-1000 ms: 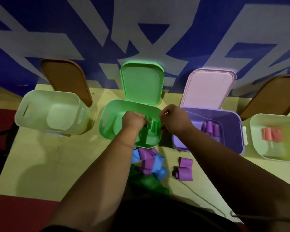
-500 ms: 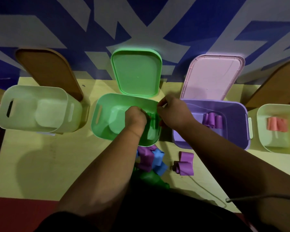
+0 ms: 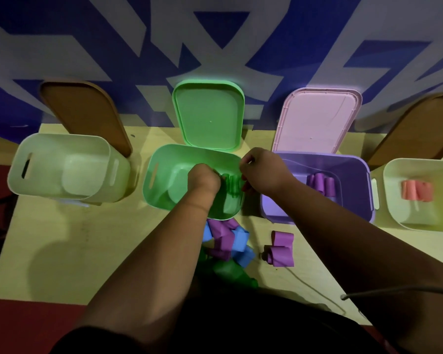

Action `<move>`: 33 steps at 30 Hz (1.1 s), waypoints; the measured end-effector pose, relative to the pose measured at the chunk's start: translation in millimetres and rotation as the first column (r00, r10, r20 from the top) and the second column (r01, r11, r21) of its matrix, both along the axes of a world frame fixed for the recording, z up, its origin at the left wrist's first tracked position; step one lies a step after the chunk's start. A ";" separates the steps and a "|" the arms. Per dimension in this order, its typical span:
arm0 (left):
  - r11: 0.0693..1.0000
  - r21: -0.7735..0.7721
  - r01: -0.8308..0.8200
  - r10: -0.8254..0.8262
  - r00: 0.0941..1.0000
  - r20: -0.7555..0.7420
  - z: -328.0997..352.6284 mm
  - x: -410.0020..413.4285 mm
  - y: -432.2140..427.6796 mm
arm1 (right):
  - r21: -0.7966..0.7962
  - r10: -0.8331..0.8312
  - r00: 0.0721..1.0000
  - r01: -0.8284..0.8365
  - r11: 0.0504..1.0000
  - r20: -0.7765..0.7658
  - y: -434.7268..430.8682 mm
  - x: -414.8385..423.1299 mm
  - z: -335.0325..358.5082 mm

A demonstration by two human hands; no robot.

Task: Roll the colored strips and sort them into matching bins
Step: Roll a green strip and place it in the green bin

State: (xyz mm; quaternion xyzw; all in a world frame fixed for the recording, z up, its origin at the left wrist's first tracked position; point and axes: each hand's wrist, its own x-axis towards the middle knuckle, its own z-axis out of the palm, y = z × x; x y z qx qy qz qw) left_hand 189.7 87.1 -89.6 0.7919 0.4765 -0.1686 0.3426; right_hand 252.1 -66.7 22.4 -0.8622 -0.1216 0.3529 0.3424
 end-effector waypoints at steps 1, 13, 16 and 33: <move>1.000 0.004 0.017 -0.017 1.000 0.012 3.6 -2.2 2.5 | 0.002 -0.003 1.000 0.003 1.000 -0.003 -1.3 -1.7 2.4; 0.916 -0.388 -0.107 0.270 0.877 0.397 91.6 -66.0 -18.8 | 0.103 0.029 0.991 -0.016 0.995 -0.130 -27.5 -55.1 28.5; 0.909 -0.399 -0.118 0.299 0.851 0.432 110.4 -87.0 -28.5 | 0.128 0.085 0.983 -0.064 0.990 -0.164 -35.3 -74.1 29.8; 0.900 -0.334 -0.280 0.371 0.894 0.251 43.5 -216.6 -69.6 | -0.047 0.198 0.933 -0.222 0.974 -0.300 -58.5 -162.6 -28.0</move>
